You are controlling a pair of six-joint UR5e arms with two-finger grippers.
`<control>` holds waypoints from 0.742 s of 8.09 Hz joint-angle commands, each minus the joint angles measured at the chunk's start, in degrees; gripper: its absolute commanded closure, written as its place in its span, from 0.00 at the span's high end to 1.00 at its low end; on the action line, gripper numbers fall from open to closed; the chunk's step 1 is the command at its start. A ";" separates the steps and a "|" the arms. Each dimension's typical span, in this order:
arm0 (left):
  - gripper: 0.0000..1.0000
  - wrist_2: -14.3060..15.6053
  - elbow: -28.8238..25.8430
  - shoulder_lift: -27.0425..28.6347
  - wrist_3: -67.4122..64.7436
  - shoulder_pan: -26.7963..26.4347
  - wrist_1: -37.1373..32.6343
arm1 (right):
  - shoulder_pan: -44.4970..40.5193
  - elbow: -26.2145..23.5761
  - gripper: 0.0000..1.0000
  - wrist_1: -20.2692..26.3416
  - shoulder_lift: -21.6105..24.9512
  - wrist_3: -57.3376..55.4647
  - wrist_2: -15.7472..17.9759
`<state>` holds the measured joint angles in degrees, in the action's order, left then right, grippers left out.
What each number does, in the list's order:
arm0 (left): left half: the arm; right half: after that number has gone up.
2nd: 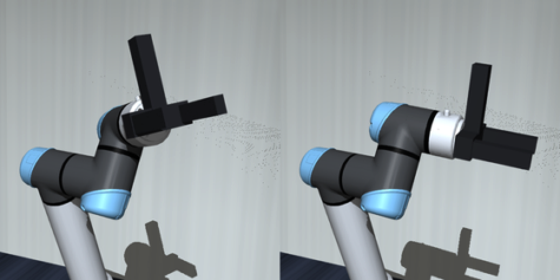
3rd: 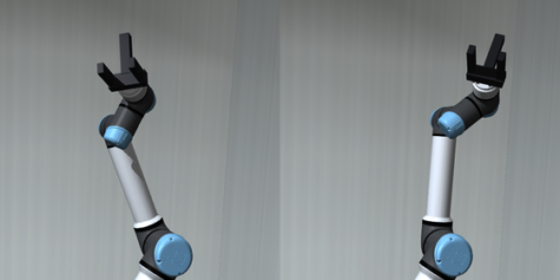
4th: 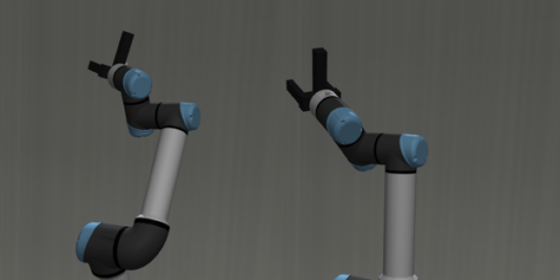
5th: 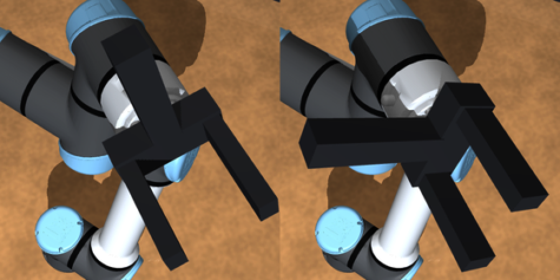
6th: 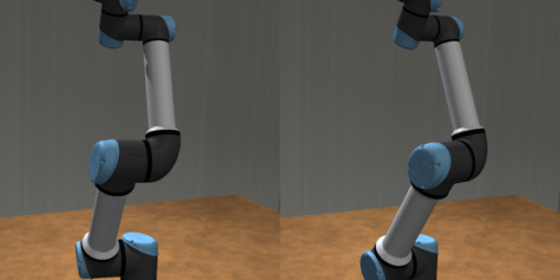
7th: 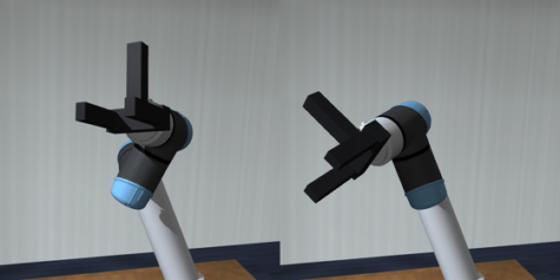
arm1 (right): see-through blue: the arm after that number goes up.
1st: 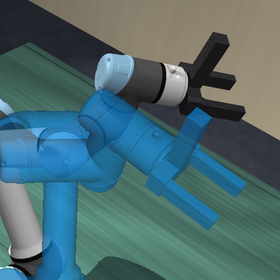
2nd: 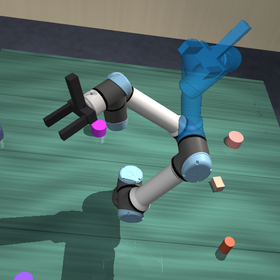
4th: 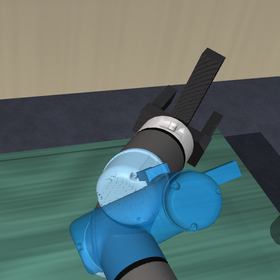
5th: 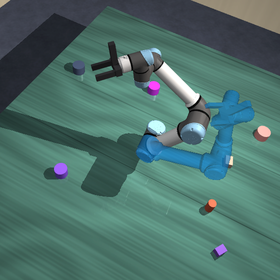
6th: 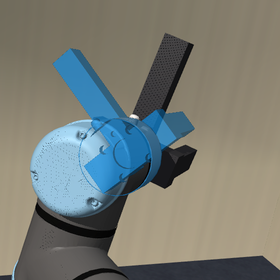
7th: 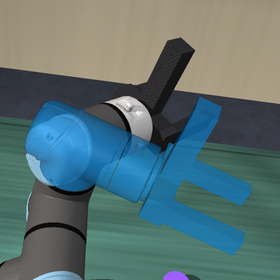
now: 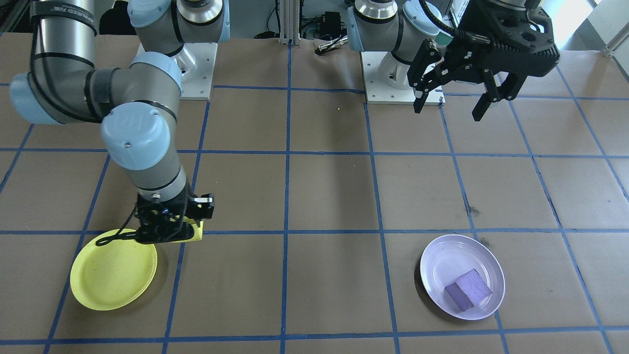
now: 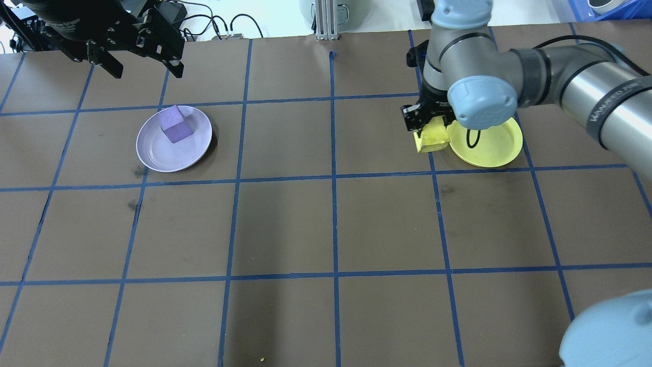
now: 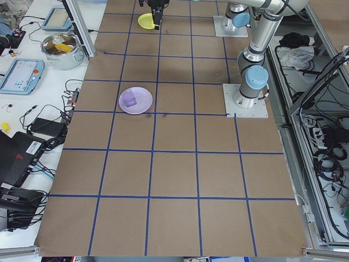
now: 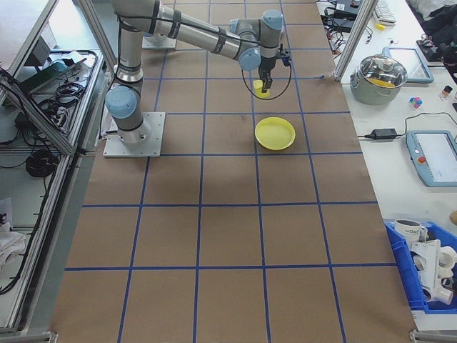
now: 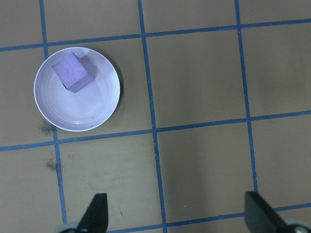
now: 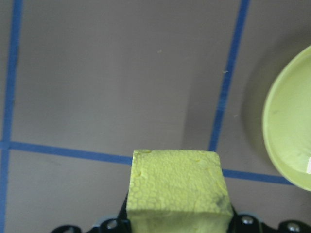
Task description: Sort blocks by color into plates
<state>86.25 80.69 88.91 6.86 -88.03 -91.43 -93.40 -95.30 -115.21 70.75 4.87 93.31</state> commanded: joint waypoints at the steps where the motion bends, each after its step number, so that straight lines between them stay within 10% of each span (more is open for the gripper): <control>1: 1.00 1.54 -0.62 0.21 -0.27 0.57 -5.14 | 9.27 0.30 0.00 -1.33 -0.26 8.99 3.81; 6: 1.00 1.99 -0.36 0.57 -0.36 0.66 -5.33 | 10.87 0.74 0.00 -7.75 -6.23 9.72 5.13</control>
<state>88.23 80.11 89.67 6.51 -87.38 -96.73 -82.68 -94.55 -121.11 66.43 14.41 98.17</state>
